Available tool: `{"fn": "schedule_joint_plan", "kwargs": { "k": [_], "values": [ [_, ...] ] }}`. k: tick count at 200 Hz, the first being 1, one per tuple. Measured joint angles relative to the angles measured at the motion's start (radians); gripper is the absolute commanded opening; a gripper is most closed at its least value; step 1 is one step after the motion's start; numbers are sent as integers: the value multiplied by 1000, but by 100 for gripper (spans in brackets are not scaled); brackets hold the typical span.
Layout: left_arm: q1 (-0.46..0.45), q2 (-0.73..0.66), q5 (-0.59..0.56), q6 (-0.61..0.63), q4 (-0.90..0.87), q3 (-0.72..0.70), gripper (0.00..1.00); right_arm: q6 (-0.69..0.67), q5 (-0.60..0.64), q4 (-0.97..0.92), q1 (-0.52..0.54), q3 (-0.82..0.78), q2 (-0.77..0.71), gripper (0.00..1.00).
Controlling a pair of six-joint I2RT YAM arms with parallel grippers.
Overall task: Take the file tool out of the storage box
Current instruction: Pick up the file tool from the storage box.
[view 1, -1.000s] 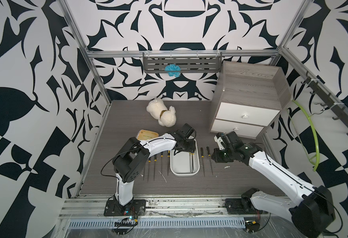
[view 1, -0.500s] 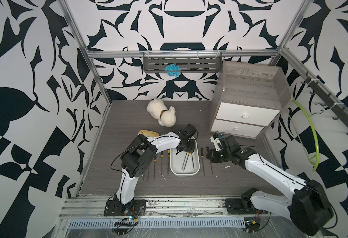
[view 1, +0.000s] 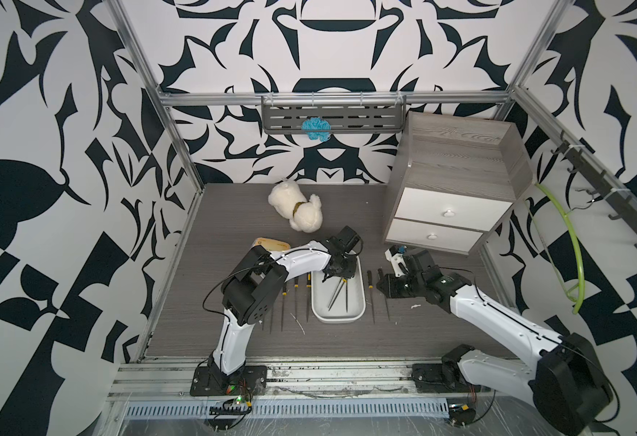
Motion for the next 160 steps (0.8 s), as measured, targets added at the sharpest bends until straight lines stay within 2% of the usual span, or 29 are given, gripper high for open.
{"fn": "schedule_joint_plan", "kwargs": {
  "k": [18,33,120,160],
  "values": [
    [0,0,0,1,0,0,25,0,0,5,0,0,11,18],
    [1,0,-3,-6,3,1,15,0,0,7,0,-1,19,18],
    [0,-34,10,-19,39,-41,15,0,0,15,0,-3,39,18],
    [1,-121,7,-34,60,-112,14,0,-1,19,0,-7,39,18]
  ]
}}
